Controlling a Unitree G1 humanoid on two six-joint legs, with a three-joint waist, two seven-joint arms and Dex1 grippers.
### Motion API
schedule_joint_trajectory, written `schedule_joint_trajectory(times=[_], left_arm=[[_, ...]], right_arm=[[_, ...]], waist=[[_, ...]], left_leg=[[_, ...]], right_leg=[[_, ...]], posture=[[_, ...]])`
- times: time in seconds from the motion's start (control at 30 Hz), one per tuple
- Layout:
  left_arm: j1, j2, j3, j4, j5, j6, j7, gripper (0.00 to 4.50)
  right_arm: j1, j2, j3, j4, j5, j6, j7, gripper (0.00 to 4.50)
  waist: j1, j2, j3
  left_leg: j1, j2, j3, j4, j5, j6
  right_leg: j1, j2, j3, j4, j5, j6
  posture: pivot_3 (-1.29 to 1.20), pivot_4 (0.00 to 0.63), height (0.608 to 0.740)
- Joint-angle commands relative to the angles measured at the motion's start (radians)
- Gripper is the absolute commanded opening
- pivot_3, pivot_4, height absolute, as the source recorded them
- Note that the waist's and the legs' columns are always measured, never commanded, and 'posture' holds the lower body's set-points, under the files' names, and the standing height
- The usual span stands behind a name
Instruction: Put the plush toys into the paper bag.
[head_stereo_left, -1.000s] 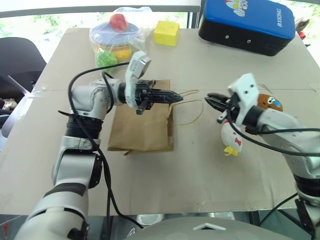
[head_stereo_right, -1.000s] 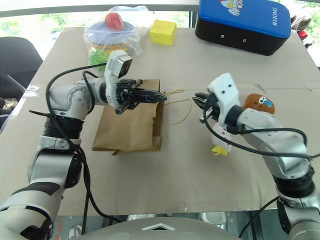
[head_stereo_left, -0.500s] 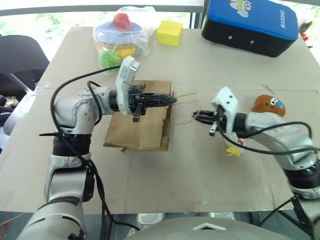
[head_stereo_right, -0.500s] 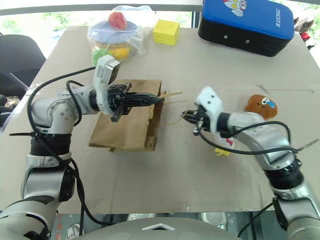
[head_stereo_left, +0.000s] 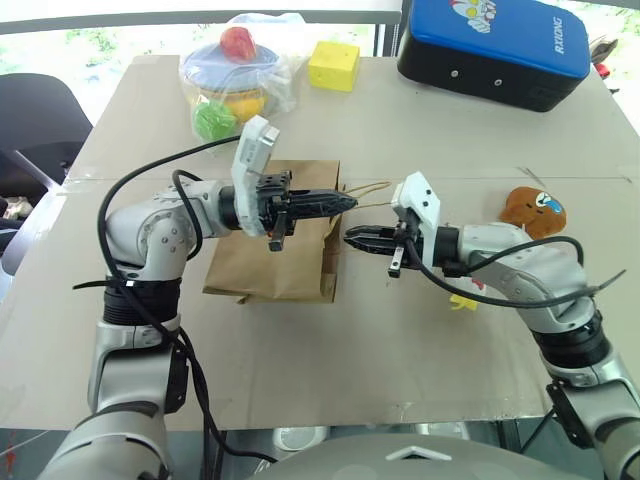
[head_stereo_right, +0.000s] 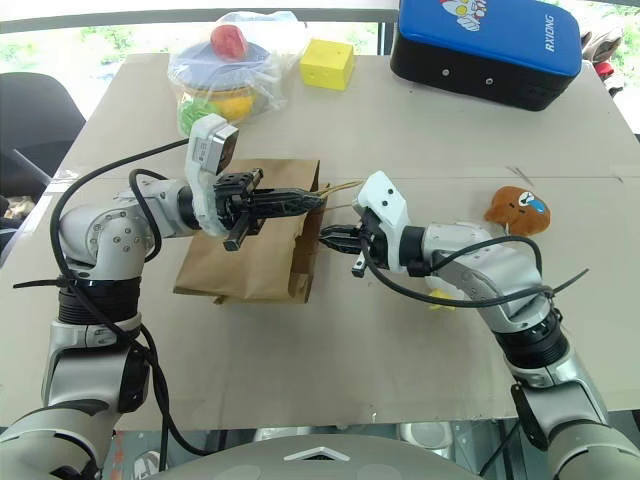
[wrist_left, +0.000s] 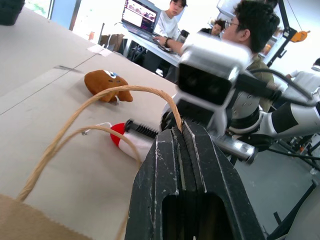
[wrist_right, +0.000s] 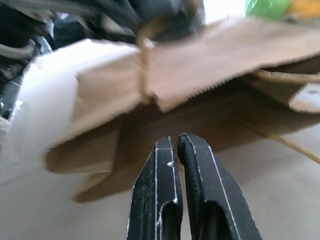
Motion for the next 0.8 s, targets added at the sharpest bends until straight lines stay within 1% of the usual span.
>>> schedule_joint_trajectory(times=[0.03, 0.17, 0.27, 0.43, 0.57, 0.63, 0.8], left_arm=[[-0.010, 0.001, 0.043, -0.044, -0.062, 0.021, 0.027, 0.00], [0.005, -0.009, 0.050, -0.066, -0.087, 0.027, 0.065, 0.00], [0.014, -0.037, 0.048, -0.074, -0.091, 0.014, 0.107, 0.00], [-0.007, -0.150, 0.048, -0.076, -0.100, -0.007, 0.226, 0.00], [-0.025, -0.248, 0.033, -0.069, -0.070, -0.064, 0.312, 0.00], [-0.055, -0.309, 0.042, -0.052, -0.081, -0.081, 0.364, 0.00], [-0.071, -0.346, 0.050, -0.060, -0.136, -0.045, 0.389, 0.00]], right_arm=[[-0.014, 0.026, 0.033, 0.058, -0.071, -0.093, 0.028, 0.07], [-0.036, 0.108, 0.069, 0.168, -0.137, -0.192, 0.037, 0.07], [-0.048, 0.179, 0.094, 0.252, -0.184, -0.275, 0.047, 0.07], [-0.043, 0.250, 0.138, 0.389, -0.259, -0.387, 0.091, 0.07], [-0.032, 0.283, 0.128, 0.448, -0.290, -0.444, 0.096, 0.07], [-0.010, 0.303, 0.086, 0.440, -0.295, -0.459, 0.044, 0.07], [0.032, 0.322, 0.023, 0.403, -0.330, -0.503, -0.051, 0.07]], waist=[[-0.001, 0.000, 0.000], [-0.005, -0.001, 0.000], [-0.006, 0.000, 0.000], [-0.004, 0.000, 0.000], [-0.001, -0.001, 0.000], [-0.001, -0.001, 0.001], [-0.008, -0.001, 0.001]], left_leg=[[0.000, 0.000, 0.000, 0.000, 0.000, 0.000], [0.000, 0.000, 0.001, 0.000, 0.000, 0.001], [0.001, 0.001, 0.000, 0.000, 0.000, 0.000], [0.001, 0.000, 0.000, 0.000, 0.000, 0.000], [0.001, 0.000, 0.000, 0.000, 0.000, 0.000], [0.001, 0.000, 0.000, 0.000, 0.000, 0.000], [0.002, 0.000, 0.000, -0.001, 0.000, 0.000]], right_leg=[[0.000, 0.000, 0.000, 0.000, 0.000, 0.000], [0.000, -0.001, 0.000, 0.000, 0.000, 0.000], [0.000, -0.001, 0.000, 0.001, 0.000, 0.000], [0.000, 0.000, 0.000, 0.001, 0.000, 0.000], [0.001, -0.001, 0.000, 0.001, 0.000, 0.000], [0.001, -0.002, 0.000, 0.000, 0.000, 0.000], [0.001, -0.003, 0.000, 0.001, 0.000, 0.000]], posture=[[0.00, 0.150, 0.740], [0.00, 0.150, 0.740], [0.00, 0.150, 0.740], [0.00, 0.150, 0.740], [0.00, 0.150, 0.740], [0.00, 0.150, 0.740], [0.00, 0.150, 0.740]])
